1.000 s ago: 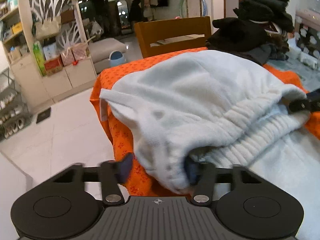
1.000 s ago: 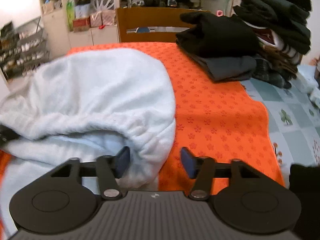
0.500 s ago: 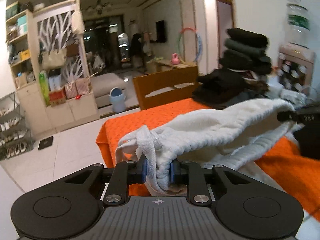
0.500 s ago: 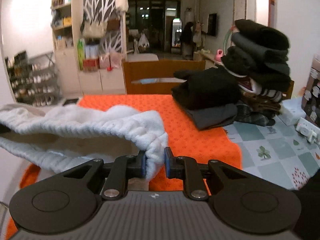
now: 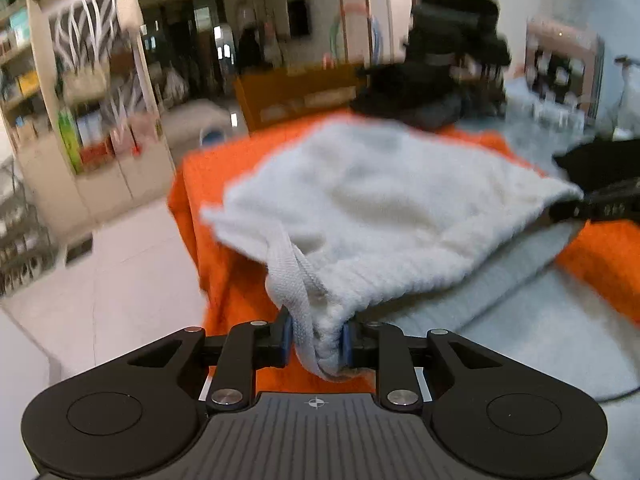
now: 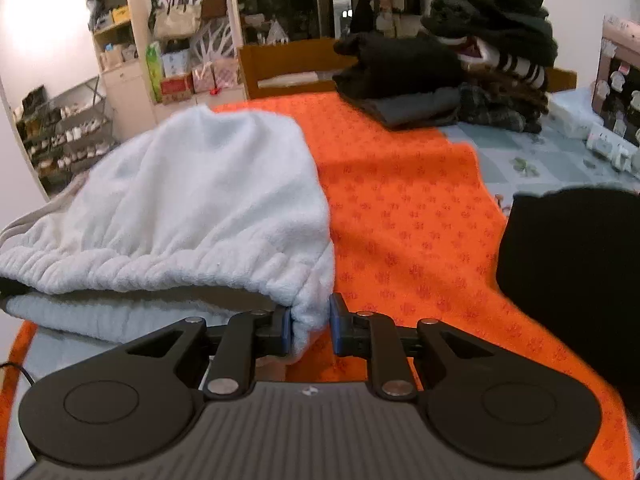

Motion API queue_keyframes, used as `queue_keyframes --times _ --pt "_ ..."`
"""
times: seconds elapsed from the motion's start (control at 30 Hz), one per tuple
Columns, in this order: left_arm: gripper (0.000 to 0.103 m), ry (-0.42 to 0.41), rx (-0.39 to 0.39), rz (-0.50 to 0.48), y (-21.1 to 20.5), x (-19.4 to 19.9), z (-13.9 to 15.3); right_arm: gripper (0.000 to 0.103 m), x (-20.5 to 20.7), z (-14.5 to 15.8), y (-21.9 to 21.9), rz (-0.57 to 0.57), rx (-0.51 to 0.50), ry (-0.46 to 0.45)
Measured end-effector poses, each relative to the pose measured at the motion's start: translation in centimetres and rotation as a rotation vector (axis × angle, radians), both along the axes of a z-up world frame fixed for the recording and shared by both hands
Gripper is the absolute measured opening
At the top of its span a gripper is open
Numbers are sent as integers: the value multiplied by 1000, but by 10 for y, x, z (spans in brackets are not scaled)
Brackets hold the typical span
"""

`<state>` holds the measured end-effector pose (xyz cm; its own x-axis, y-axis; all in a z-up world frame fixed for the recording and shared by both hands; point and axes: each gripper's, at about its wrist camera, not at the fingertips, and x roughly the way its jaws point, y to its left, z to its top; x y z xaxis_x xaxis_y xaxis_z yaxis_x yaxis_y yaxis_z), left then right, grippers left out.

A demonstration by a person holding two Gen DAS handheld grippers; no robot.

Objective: Fold clothes

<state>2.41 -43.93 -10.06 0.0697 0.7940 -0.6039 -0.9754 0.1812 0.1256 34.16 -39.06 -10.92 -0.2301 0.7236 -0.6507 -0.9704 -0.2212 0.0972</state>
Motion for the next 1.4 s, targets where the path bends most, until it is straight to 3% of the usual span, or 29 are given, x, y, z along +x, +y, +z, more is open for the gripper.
queue_keyframes --times 0.27,0.5,0.7,1.1,1.23,1.4 --pt "24 -63 52 16 1 -11 42 21 -2 58 0 11 74 3" --pt "24 -105 135 -16 -29 -9 88 20 2 107 -31 -5 156 8" --pt "24 -133 228 -79 -82 5 123 20 22 145 -92 -57 228 21" --pt "24 -140 319 -109 -212 47 153 20 57 182 -259 -83 296 -14" --pt "24 -104 304 -141 -248 64 141 20 74 170 -306 -105 288 11" --pt "25 -29 180 -204 -279 86 85 20 88 110 -340 -120 205 -8"
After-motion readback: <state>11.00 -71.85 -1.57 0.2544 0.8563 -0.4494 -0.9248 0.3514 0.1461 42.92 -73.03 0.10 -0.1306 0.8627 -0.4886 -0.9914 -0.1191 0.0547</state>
